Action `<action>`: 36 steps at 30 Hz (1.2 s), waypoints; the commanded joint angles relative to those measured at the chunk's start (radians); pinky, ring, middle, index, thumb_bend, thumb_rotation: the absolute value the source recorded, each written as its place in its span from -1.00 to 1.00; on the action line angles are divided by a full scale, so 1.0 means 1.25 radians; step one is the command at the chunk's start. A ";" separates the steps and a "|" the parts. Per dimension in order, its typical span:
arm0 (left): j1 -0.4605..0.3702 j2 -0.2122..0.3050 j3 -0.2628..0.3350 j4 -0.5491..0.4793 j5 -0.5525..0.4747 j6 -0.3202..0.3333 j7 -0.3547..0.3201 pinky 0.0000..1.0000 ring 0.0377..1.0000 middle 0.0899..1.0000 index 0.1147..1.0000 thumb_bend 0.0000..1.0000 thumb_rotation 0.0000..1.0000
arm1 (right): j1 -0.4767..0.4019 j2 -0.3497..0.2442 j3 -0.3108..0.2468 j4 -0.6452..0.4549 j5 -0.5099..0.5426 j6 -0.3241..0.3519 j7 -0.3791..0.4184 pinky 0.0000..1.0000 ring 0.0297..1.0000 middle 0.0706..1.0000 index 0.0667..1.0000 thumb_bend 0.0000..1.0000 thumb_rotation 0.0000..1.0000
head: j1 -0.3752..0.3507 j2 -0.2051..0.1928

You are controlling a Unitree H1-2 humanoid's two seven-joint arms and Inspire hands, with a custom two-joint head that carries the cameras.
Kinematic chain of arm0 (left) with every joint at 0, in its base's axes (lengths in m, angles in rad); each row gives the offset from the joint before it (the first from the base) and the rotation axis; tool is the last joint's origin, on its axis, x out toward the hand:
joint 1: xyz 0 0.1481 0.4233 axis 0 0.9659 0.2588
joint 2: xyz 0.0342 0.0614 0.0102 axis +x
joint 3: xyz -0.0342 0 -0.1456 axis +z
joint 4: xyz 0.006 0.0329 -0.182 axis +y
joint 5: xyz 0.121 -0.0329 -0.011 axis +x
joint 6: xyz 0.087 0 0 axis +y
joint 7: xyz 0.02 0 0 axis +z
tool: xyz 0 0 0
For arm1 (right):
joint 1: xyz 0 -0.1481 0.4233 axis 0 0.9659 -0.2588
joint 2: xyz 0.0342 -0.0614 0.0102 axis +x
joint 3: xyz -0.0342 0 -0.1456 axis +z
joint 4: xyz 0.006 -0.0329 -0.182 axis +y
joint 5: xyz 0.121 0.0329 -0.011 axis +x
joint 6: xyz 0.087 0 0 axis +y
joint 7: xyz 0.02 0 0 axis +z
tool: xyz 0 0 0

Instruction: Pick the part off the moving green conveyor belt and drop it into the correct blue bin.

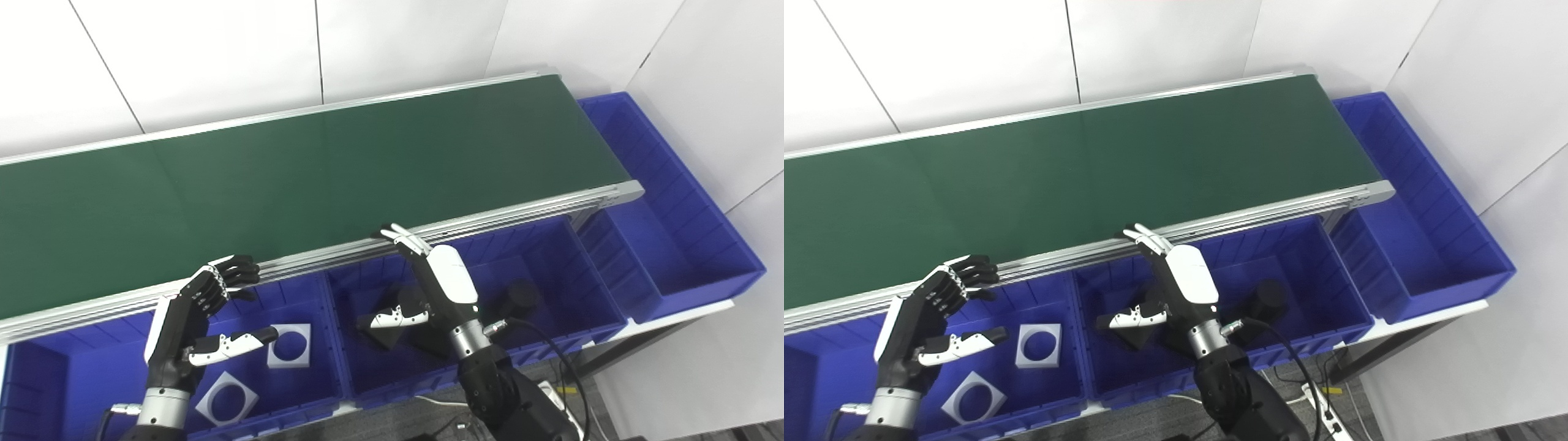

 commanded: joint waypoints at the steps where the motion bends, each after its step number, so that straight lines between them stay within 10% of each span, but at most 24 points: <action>1: -0.004 -0.003 -0.001 -0.019 0.000 -0.030 -0.003 0.13 0.33 0.31 0.31 0.59 -0.73 | -0.003 -0.002 0.001 -0.026 0.006 -0.047 -0.020 0.42 0.74 0.85 0.79 1.00 -0.26 | 0.004 -0.003; 8: 0.007 -0.021 -0.009 -0.020 0.011 -0.035 0.005 0.23 0.32 0.31 0.33 0.59 -0.76 | 0.029 -0.018 0.009 -0.107 0.329 -0.031 0.236 -0.07 0.09 0.37 0.53 0.86 -0.15 | 0.089 -0.026; 13: 0.008 -0.030 -0.009 -0.016 0.032 -0.038 0.016 0.25 0.29 0.29 0.30 0.61 -0.76 | 0.053 -0.002 0.010 -0.179 0.492 -0.005 0.354 0.01 0.15 0.32 0.46 0.94 -0.21 | 0.102 -0.035; 24: -0.003 -0.050 -0.017 0.019 0.056 -0.061 0.020 0.26 0.29 0.29 0.29 0.63 -0.86 | 0.067 0.064 0.003 -0.253 0.583 0.052 0.430 0.03 0.09 0.16 0.27 0.89 -0.38 | 0.222 -0.048; 29: -0.006 -0.071 -0.037 0.049 0.108 -0.079 0.042 0.20 0.32 0.32 0.30 0.60 -0.88 | 0.067 0.073 -0.003 -0.228 0.549 0.019 0.427 -0.03 0.03 0.10 0.26 0.81 -0.42 | 0.378 -0.059; 36: 0.004 -0.085 -0.048 0.055 0.144 -0.083 0.065 0.11 0.27 0.29 0.24 0.62 -0.89 | 0.064 0.075 -0.004 -0.170 0.514 -0.040 0.431 -0.02 0.03 0.08 0.22 0.70 -0.51 | 0.413 -0.068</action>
